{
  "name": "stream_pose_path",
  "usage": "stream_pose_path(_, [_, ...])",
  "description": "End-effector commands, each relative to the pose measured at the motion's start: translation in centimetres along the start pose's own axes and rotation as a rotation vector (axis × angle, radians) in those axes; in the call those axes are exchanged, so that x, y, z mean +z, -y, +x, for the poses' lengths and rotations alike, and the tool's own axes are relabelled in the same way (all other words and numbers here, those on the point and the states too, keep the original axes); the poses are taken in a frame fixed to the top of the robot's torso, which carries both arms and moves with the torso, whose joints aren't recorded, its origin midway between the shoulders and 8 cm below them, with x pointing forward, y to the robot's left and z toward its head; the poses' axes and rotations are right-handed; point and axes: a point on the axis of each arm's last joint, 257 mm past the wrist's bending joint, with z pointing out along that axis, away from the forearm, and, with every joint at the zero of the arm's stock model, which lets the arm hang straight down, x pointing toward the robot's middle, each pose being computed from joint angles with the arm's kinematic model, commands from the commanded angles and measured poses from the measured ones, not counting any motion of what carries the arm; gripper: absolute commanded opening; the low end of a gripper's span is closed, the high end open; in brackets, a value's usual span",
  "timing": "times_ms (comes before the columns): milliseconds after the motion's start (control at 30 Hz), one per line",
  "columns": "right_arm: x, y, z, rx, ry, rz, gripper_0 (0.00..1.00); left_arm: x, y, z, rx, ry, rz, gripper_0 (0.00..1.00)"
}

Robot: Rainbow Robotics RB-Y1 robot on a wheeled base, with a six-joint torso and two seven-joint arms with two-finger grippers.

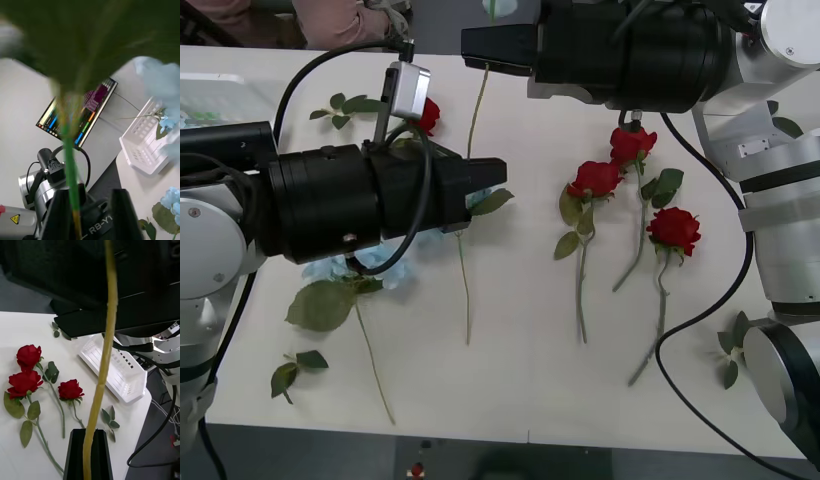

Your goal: Put the red flowers into the right box and the blue flowers into the left box

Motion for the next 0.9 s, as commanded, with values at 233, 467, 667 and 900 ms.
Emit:
stream_pose_path(233, [1.3, -3.0, -1.5, -0.036, 0.003, -0.053, 1.00, -4.2, -4.7, -1.4, 0.109, -0.052, -0.149, 0.00])
stream_pose_path(467, [1.3, -3.0, -1.5, -0.036, 0.003, -0.053, 1.00, -10.9, -9.5, -3.5, 0.204, -0.128, -0.315, 0.00])
stream_pose_path(667, [-0.3, -0.4, 0.0, 0.012, -0.002, -0.002, 1.00, -18.7, -13.9, -5.1, 0.265, -0.213, -0.525, 0.00])
stream_pose_path(900, [-5.2, 5.7, 1.6, 0.012, -0.079, 0.252, 1.00, -26.7, -18.9, -4.4, 0.244, -0.259, -0.777, 0.00])
